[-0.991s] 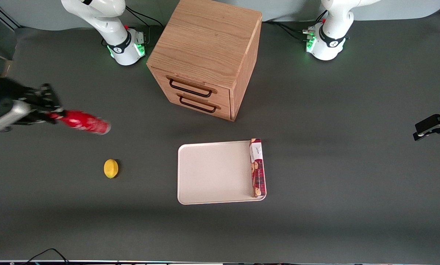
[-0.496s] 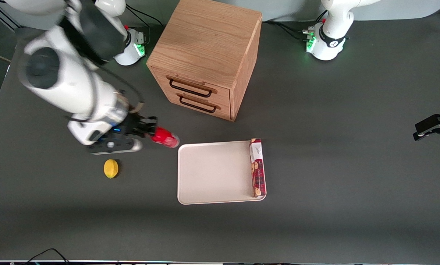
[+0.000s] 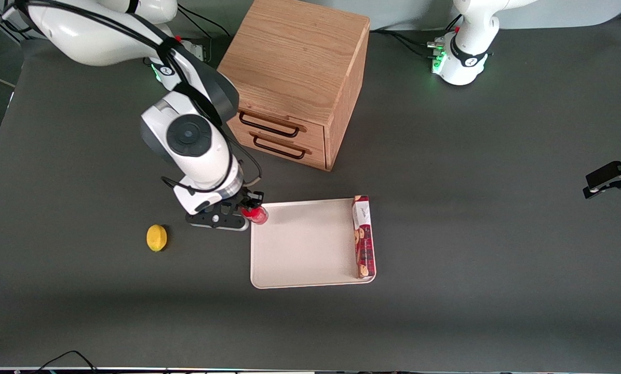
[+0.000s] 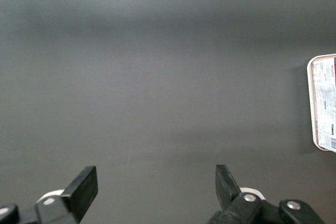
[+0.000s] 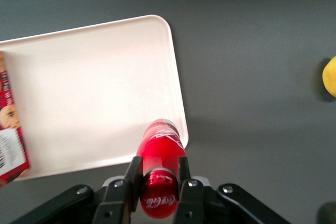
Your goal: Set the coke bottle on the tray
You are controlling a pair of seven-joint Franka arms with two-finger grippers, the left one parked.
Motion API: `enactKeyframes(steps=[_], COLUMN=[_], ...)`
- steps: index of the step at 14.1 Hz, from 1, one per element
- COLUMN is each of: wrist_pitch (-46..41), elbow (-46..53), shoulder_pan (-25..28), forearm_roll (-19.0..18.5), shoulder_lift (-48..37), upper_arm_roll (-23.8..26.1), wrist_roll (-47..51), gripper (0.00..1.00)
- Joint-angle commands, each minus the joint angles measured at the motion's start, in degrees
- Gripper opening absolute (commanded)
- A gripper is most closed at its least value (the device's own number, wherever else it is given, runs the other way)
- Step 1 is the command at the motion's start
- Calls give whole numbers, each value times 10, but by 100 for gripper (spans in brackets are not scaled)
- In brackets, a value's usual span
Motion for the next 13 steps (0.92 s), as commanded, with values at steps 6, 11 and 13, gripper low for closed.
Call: enactKeyframes(steps=[6,11,13], wrist_pitch=[50,-17,-83], elbow=[-14,34,63], shoulder_pan=[15,11,9], forearm_roll=[-109,-103,-100], shoulder_lift=[69,43,7], upper_arm_roll=[16,41,56], wrist_roll=[137,122,92], gripper=[5,100,100])
